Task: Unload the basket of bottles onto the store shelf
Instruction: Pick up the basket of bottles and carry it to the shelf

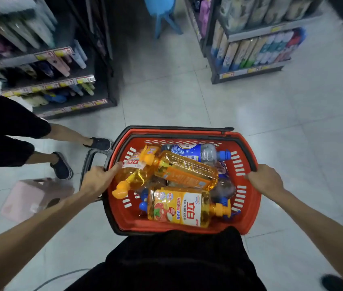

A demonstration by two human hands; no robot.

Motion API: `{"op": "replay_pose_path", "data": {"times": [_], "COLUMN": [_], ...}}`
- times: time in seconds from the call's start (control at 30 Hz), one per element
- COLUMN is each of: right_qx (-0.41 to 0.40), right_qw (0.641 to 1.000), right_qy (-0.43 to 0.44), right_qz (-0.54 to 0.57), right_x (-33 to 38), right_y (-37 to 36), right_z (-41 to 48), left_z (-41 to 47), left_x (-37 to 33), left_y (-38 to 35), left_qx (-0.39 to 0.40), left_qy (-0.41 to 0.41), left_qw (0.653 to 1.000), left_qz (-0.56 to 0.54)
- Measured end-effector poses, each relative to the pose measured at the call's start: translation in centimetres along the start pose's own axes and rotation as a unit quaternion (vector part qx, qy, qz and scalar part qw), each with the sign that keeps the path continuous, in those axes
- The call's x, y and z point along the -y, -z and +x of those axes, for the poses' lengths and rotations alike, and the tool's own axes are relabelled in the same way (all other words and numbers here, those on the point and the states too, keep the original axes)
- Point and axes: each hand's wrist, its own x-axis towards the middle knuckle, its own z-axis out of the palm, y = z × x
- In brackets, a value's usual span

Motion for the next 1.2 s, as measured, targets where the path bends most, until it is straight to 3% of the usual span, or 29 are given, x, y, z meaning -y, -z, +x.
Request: {"op": "replay_pose_path", "data": {"times": [0.17,0.57,0.9,1.2], "right_qx": [-0.002,-0.004,0.022,0.025], "right_qw": [0.999,0.996,0.985,0.962], "right_qy": [0.043,0.054,0.113,0.189], "right_qz": [-0.027,-0.076,-0.13,-0.198], "right_x": [9.5,33.1,53.9,74.1], "right_y": [4.4,16.0,27.3,34.3], "right_z": [9.1,29.2,49.6,63.0], "left_z": [8.1,30.9,46.5,57.8], "left_x": [-4.9,-20.0,-35.1,-43.0], "left_y": [2.7,13.3,19.8,25.2], "left_qx": [-0.002,0.021,-0.034,-0.095], "left_qy": [0.028,0.068,0.133,0.2], "left_qw": [0.999,0.994,0.984,0.958], "left_qz": [-0.028,-0.08,-0.112,-0.18]}}
